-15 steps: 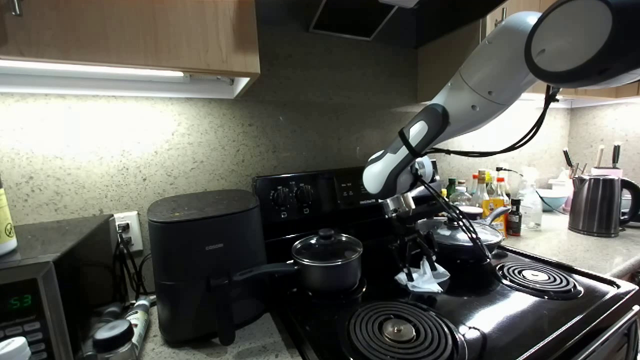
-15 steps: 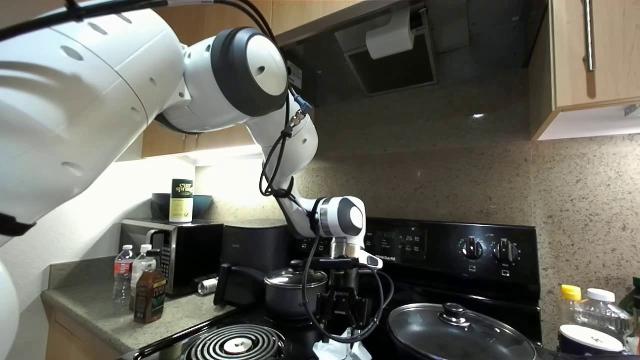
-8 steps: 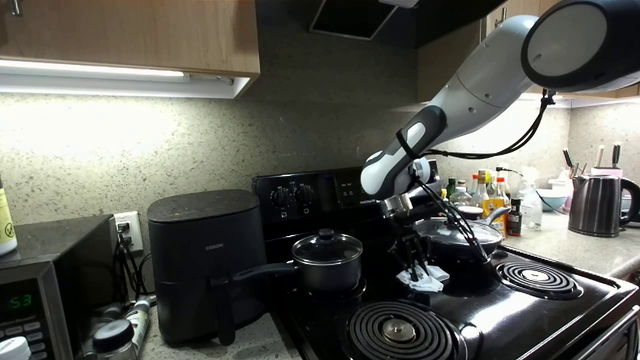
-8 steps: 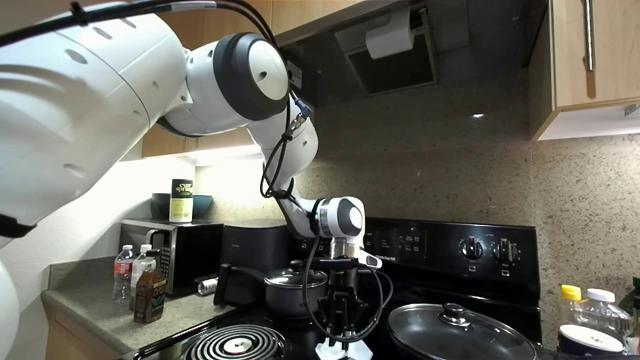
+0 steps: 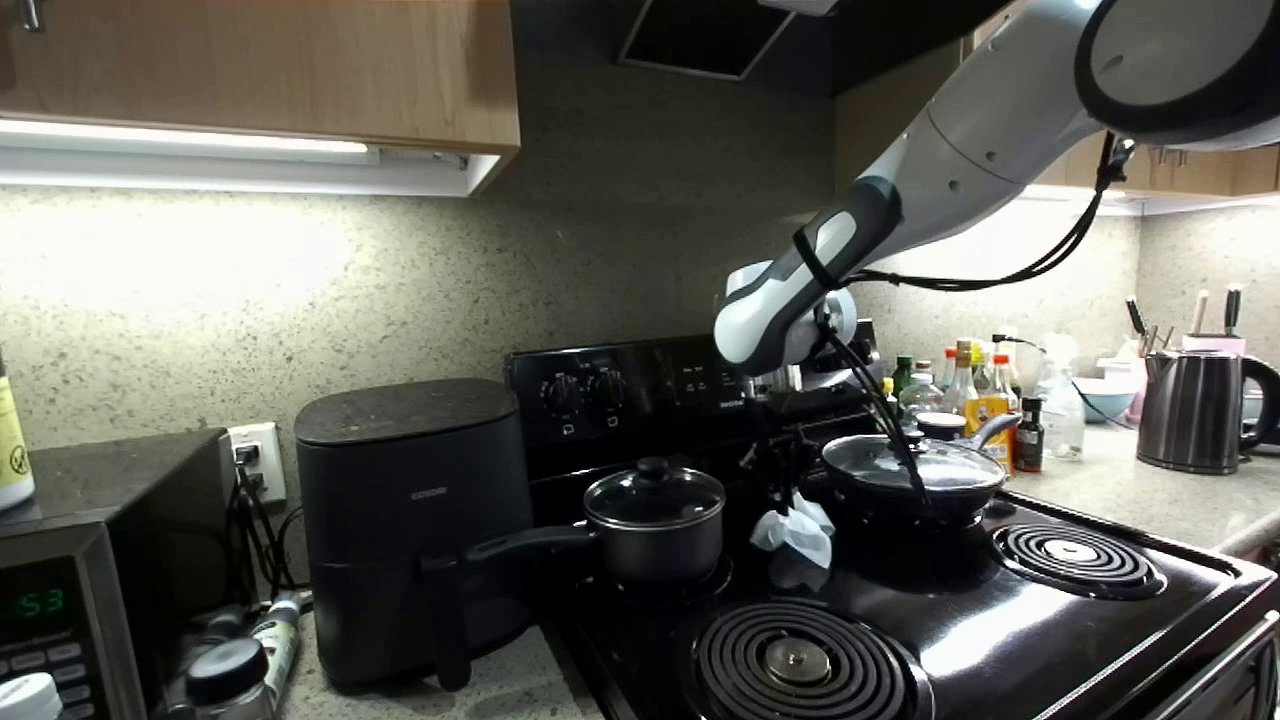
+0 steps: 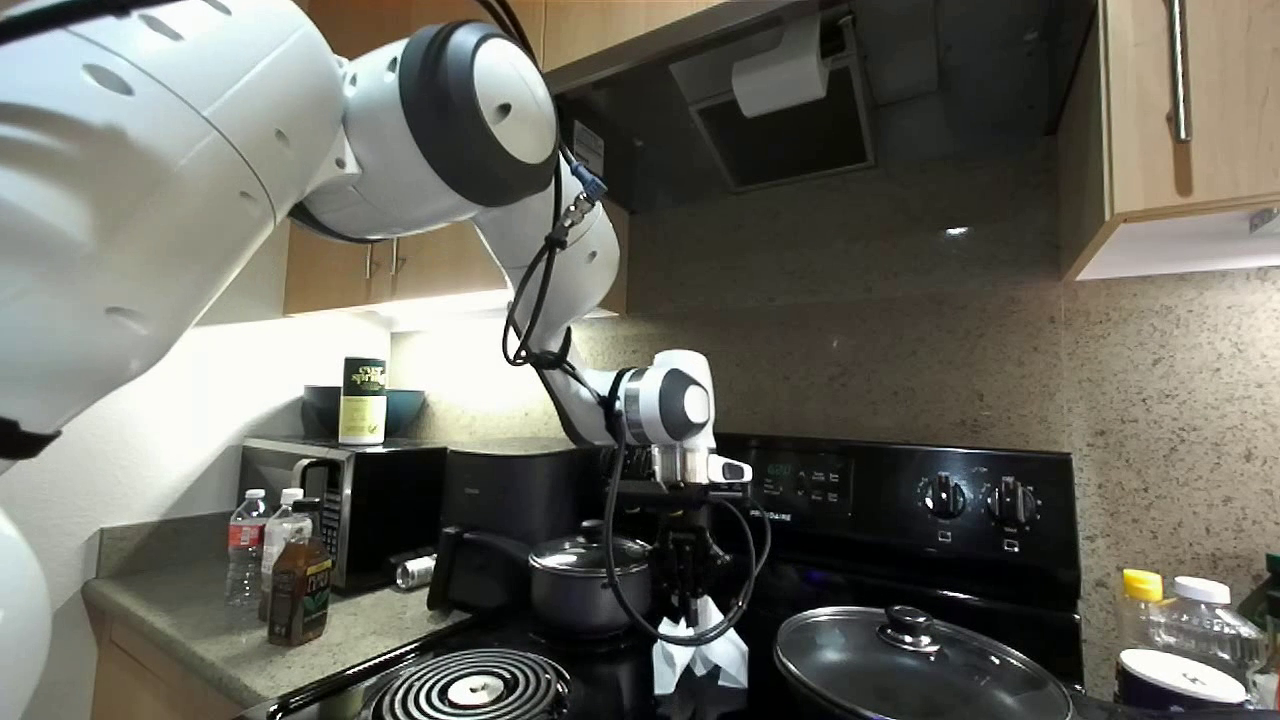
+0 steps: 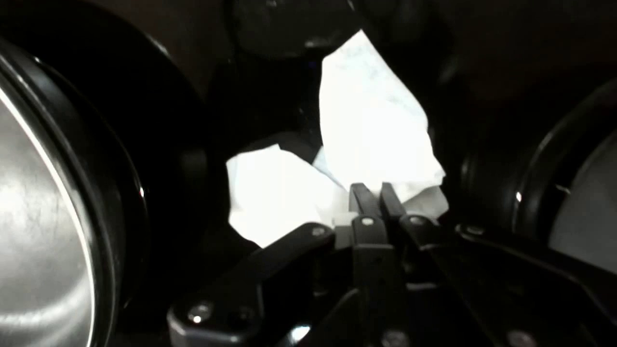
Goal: Use the tissue to wipe the kitchen control pad
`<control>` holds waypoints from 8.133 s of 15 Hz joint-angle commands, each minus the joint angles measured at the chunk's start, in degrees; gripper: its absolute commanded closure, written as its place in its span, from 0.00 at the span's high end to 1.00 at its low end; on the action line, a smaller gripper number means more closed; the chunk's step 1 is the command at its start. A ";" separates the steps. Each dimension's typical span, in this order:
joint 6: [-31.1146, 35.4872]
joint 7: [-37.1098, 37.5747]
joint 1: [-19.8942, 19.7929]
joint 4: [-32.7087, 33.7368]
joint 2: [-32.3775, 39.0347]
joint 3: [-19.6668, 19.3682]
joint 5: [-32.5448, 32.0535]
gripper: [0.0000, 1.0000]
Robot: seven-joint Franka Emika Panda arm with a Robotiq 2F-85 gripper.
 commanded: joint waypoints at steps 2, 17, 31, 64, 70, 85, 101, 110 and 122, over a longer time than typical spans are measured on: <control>10.72 3.56 -0.43 -6.92 -9.46 0.40 2.78 0.09; 28.88 14.74 6.62 -0.35 -7.08 -3.30 -11.85 0.08; 37.77 17.76 10.92 5.65 -0.54 -6.37 -13.68 0.07; 46.87 49.90 24.42 16.83 4.60 -28.66 -13.15 0.07; 37.49 37.53 20.58 11.22 1.71 -17.96 -11.64 0.07; 21.28 46.31 14.45 18.96 6.20 -20.27 -22.69 0.07; 21.49 78.55 14.85 19.31 0.40 -21.62 -40.14 0.07; 22.78 58.64 11.51 19.86 3.27 -5.05 -37.18 0.07; 21.41 39.05 10.59 17.31 4.24 -5.06 -30.16 0.07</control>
